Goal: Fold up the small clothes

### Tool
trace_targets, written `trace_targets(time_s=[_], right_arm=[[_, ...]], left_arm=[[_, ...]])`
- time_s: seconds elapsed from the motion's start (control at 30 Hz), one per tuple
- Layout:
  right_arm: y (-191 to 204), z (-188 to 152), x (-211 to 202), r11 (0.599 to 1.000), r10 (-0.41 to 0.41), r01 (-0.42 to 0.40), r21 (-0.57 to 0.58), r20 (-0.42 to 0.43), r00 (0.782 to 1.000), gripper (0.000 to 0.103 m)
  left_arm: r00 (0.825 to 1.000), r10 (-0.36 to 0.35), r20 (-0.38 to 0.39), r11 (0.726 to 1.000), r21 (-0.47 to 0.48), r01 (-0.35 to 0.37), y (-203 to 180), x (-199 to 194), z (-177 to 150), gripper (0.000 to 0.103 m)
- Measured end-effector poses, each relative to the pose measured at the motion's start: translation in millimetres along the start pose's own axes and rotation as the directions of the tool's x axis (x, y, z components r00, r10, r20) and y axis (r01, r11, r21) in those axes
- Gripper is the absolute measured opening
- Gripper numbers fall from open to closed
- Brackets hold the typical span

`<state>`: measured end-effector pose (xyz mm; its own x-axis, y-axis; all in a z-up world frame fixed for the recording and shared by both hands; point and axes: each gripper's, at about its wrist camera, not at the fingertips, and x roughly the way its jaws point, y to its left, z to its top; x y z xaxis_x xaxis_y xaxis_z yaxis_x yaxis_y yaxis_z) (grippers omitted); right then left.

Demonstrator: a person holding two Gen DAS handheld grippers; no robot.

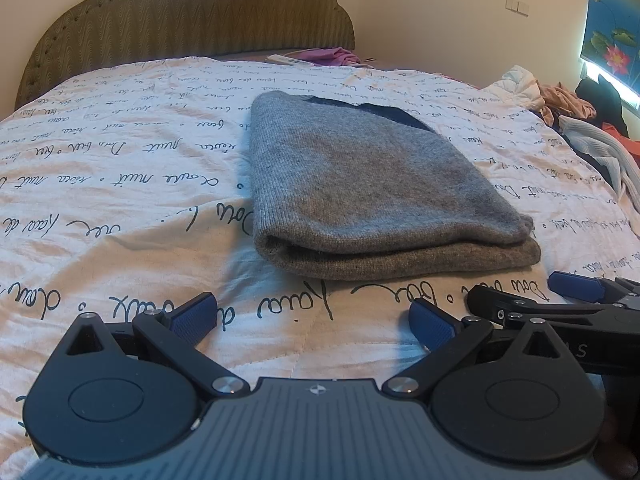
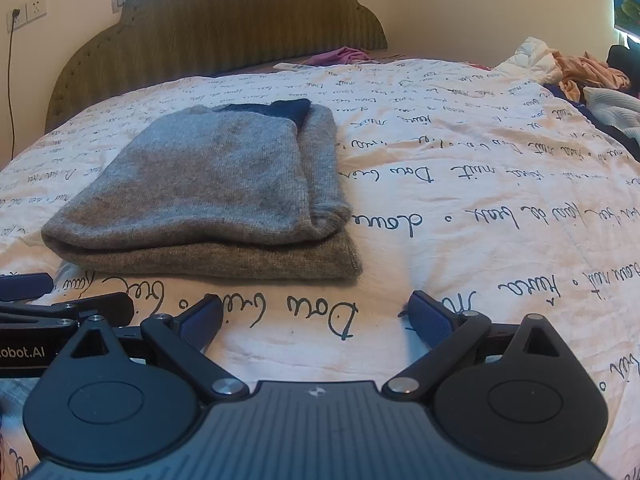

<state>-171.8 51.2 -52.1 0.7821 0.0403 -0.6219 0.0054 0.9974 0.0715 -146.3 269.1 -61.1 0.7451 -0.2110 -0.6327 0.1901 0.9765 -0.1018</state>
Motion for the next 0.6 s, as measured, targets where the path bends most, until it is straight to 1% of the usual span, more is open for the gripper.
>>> trace_targets(time_s=[0.6], right_arm=[[-1.9, -3.9, -4.8, 1.0, 0.003, -0.003, 0.003, 0.016, 1.0, 0.1]], left_arm=[[1.0, 0.003, 0.008, 1.0, 0.008, -0.003, -1.1, -1.6, -1.5, 0.103]])
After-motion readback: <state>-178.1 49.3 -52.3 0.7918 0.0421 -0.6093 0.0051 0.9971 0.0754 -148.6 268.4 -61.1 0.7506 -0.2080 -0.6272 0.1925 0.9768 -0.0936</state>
